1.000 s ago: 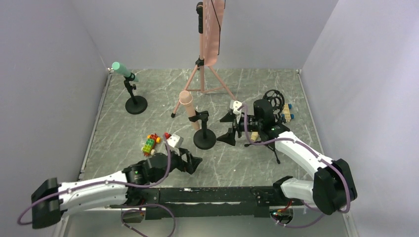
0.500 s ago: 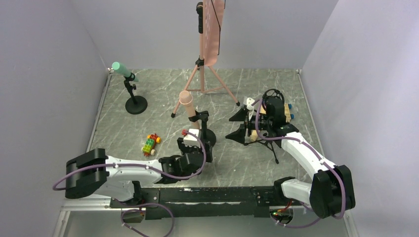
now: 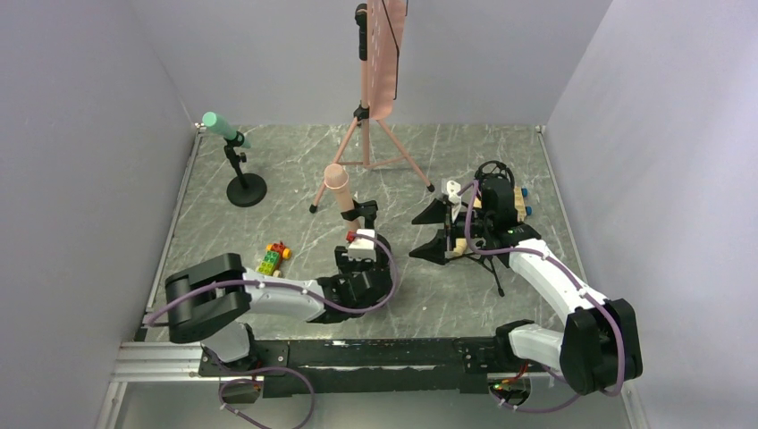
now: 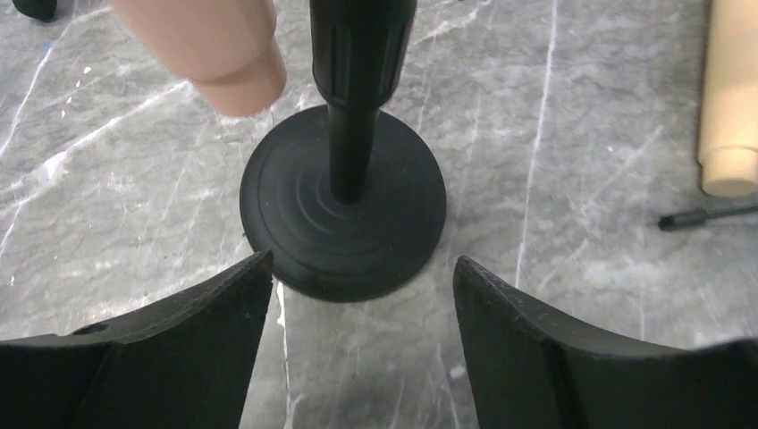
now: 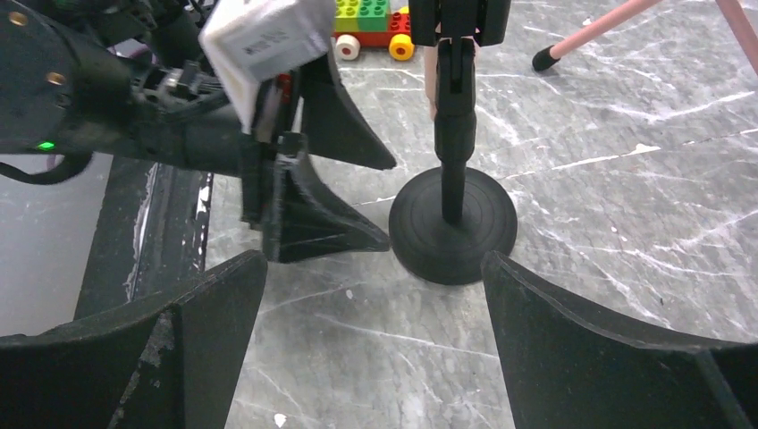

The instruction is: Attach the microphones to the stand

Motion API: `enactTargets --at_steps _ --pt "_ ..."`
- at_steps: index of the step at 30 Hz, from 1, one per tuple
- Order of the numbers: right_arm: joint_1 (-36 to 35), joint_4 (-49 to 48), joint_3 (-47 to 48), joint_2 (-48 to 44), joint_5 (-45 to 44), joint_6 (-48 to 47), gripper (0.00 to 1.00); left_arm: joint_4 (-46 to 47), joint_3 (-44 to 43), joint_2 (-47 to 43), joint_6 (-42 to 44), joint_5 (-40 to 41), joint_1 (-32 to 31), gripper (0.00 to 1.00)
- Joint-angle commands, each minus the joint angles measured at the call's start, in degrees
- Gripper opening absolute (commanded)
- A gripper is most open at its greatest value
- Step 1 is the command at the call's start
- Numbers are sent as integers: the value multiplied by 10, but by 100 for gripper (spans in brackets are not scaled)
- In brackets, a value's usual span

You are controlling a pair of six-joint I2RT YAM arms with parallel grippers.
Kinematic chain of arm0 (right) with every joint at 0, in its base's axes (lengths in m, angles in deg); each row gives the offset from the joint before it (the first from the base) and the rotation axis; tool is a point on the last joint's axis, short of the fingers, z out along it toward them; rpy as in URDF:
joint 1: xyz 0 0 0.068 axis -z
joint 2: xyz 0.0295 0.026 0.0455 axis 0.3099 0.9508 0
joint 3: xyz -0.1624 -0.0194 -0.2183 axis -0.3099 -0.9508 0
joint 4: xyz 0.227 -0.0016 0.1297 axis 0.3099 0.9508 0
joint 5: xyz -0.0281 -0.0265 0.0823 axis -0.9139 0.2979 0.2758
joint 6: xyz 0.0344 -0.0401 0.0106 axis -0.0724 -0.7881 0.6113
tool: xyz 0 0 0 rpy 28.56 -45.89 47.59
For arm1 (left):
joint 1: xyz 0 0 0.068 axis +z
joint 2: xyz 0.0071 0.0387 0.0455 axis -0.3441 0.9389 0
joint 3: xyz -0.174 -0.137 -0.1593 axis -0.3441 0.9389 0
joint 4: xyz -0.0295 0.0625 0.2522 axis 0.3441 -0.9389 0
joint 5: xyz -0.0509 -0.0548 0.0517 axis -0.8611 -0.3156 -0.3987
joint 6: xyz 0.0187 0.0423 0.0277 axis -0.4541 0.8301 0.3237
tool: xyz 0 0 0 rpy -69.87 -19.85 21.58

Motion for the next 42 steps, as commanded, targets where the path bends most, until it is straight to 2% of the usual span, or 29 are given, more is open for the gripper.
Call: enactTargets --at_steps 1,3,10,13,16,21,26,31,35,39,42 --pt "3 9 7 6 34 -24 95 48 -41 36 -5 14 28 74" --pt "3 12 9 10 38 -25 95 68 -57 57 9 10 36 67" --pt "3 10 8 6 40 -25 95 31 -115 114 -15 10 58 57" --pt "3 11 8 9 41 -24 95 26 -121 126 -21 11 67 44" --pt "3 12 8 8 42 -25 95 25 -123 131 -5 12 73 37" --pt "4 12 8 10 43 -25 95 57 -90 114 49 8 76 22" --pt "4 13 8 11 45 -27 95 108 -26 79 126 -14 77 14" --pt "4 16 8 15 47 -30 95 123 29 40 167 -38 76 15" --pt "4 22 8 16 50 -39 95 118 57 5 180 -62 76 21" --pt "0 40 6 17 56 -68 95 71 71 -46 178 -97 75 45" --pt "-16 73 15 28 48 -102 95 3 78 -96 162 -109 75 60"
